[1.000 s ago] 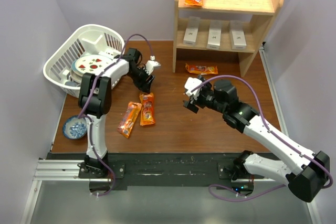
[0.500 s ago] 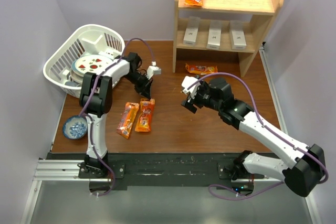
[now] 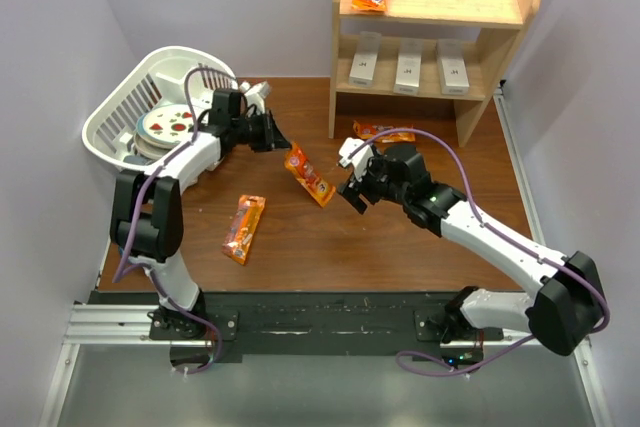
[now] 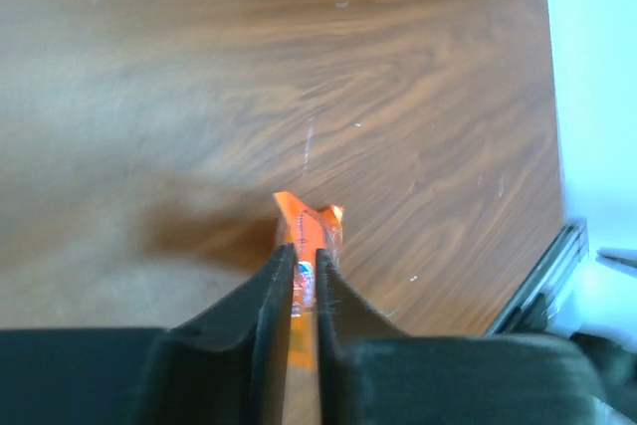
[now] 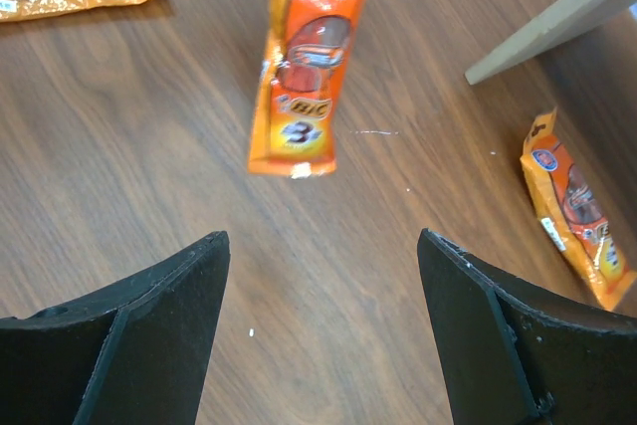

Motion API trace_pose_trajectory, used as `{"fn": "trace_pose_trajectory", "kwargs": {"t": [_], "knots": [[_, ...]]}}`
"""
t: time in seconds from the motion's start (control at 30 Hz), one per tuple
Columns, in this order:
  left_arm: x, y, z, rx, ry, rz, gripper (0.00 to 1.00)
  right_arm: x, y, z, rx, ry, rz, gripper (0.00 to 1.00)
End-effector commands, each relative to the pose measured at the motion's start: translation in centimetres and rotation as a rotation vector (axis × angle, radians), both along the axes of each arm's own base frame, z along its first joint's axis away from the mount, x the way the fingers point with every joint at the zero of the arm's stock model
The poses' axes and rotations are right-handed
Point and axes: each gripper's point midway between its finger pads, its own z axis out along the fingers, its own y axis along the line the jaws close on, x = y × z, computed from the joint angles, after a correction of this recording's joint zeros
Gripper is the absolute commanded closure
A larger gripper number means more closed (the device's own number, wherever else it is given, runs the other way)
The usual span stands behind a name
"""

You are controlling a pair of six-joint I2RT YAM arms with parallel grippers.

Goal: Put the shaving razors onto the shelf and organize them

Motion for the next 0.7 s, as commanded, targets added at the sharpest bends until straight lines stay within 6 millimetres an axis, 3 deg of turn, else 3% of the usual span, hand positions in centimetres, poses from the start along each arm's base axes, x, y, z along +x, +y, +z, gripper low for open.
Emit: {"fn": "trace_pose_trajectory", "kwargs": {"t": [0.0,0.07,0.17,0.27,0.37,0.47,0.53,0.6,0.63,0.67], "knots": [[0.2,0.5,0.9,-0.079,0.087,0.184,0.69,1.4,0.9,3.5,0.087,-0.05,-0.035,0.2],[-0.5,0.7,0.8,-0.012,0.097,0.111,0.51,1.4,0.9,3.3,0.08,-0.046,-0.035,0.2],[-1.7,1.1,0.5,0.073,0.123,-0.005,0.39,1.3,1.3,2.9,0.077,-0.026,-0.015,0.2],[-1.5,2.4,0.6,0.204,0.054,-0.08,0.32,1.4,1.6,2.7,0.088,-0.022,-0.009,0.2],[0.8,3.0,1.5,0.303,-0.127,-0.172,0.28,1.4,1.9,2.5,0.108,-0.016,-0.005,0.2],[2.7,3.1,0.5,0.384,-0.268,-0.296,0.27,1.1,2.2,2.0,0.12,0.006,0.002,0.2],[3.6,3.2,-1.4,0.422,-0.292,-0.346,0.27,0.5,2.5,1.6,0.123,0.026,0.035,0.22],[4.3,2.7,-3.2,0.413,-0.283,-0.367,0.29,-0.1,3.2,0.7,0.11,0.03,0.09,0.3],[4.8,2.5,-3.4,0.405,-0.278,-0.363,0.31,-0.4,3.4,-0.1,0.103,0.039,0.107,0.4],[5.3,2.3,-3.9,0.406,-0.272,-0.346,0.37,-0.4,3.7,-1.3,0.089,0.059,0.114,0.44]]}}
